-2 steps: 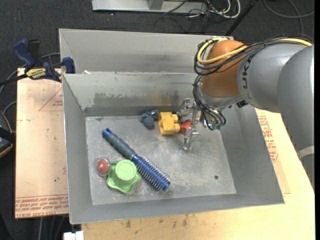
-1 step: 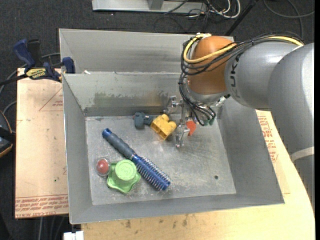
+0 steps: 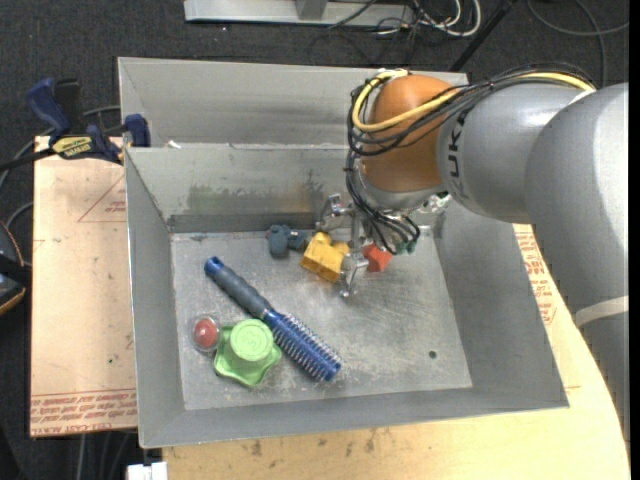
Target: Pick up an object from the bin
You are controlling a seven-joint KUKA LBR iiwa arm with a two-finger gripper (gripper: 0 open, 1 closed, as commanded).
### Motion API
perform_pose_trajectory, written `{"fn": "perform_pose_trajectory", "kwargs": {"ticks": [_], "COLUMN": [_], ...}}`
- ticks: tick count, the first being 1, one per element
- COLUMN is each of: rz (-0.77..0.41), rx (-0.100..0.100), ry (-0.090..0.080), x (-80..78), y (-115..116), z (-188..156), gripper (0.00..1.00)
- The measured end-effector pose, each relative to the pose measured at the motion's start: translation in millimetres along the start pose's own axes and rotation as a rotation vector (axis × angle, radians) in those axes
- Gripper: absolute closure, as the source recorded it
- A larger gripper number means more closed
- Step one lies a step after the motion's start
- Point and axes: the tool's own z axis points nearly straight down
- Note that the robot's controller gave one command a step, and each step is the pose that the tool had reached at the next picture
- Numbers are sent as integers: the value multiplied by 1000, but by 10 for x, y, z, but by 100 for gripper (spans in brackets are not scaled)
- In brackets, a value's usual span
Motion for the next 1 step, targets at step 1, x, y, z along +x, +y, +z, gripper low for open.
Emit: {"fn": "perform_pose_trajectory", "kwargs": {"ticks": [1], "rz": [1], "rx": [-4], "ry": [-1], "x": [-7], "y": [14], "z": [-9], "gripper": [100]}}
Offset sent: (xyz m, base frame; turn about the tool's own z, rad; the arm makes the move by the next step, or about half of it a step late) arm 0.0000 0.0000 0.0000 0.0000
